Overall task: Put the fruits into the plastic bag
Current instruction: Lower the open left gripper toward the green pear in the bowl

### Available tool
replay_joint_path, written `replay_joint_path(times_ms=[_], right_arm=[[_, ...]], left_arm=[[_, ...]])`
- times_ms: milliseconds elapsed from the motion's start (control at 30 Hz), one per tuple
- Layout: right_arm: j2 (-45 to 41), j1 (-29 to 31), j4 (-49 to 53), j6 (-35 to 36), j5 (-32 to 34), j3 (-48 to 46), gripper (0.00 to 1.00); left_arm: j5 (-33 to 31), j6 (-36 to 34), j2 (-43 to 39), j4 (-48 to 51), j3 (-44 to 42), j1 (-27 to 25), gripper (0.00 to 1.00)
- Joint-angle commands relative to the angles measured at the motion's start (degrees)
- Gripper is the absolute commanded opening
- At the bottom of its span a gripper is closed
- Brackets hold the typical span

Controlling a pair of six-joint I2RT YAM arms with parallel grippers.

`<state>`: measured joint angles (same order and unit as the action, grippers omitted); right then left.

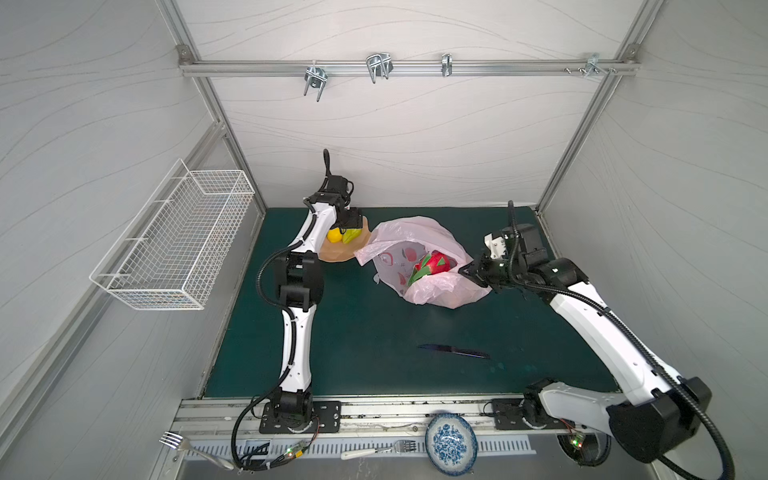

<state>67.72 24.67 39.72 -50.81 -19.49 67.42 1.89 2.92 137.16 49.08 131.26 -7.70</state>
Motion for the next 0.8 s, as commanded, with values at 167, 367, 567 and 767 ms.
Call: replay_joint_path(times_ms=[167,367,567,767], right_arm=[[1.22,0.16,3.57,1.63,-0.2,2.35,0.0],[2.05,0.13,4.37,2.04,-0.74,3.1,0.0],[2.06,0.13,5.14,2.51,-0.89,3.25,0.0],[1.57,0.21,5.43,2.64,-1.0,2.61,0.0]], left_arm=[[-4.12,-5.26,6.27,2.12,8.2,-0.83,0.82],[-6.52,-6.82,8.14,-0.02,8.79,-0.83,0.83],[-7.78,-7.4,9.41,-1.32,8.9,-0.83,0.83],[-7.23,-7.93,10.76,-2.12,8.75,-0.56,0.83]])
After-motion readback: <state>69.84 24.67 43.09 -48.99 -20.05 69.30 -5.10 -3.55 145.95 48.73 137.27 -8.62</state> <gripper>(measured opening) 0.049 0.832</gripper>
